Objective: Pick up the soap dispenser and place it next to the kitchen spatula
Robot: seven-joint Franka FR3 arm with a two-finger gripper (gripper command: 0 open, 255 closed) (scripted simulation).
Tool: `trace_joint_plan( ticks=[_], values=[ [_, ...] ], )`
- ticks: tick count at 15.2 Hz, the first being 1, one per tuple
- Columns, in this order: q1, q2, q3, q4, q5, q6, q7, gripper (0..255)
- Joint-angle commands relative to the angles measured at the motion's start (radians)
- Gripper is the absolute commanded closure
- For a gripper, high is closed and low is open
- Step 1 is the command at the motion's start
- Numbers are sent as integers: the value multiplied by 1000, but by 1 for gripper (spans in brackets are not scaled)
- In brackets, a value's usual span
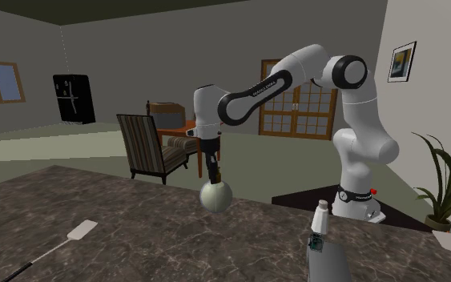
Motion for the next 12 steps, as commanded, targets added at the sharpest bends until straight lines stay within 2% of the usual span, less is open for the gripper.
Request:
trace_joint_plan(
  ticks=[1, 12],
  values=[
    [0, -5, 0, 7, -1, -12, 1, 255],
    [1, -47, -4, 99, -12, -145, 11, 255]
  ],
)
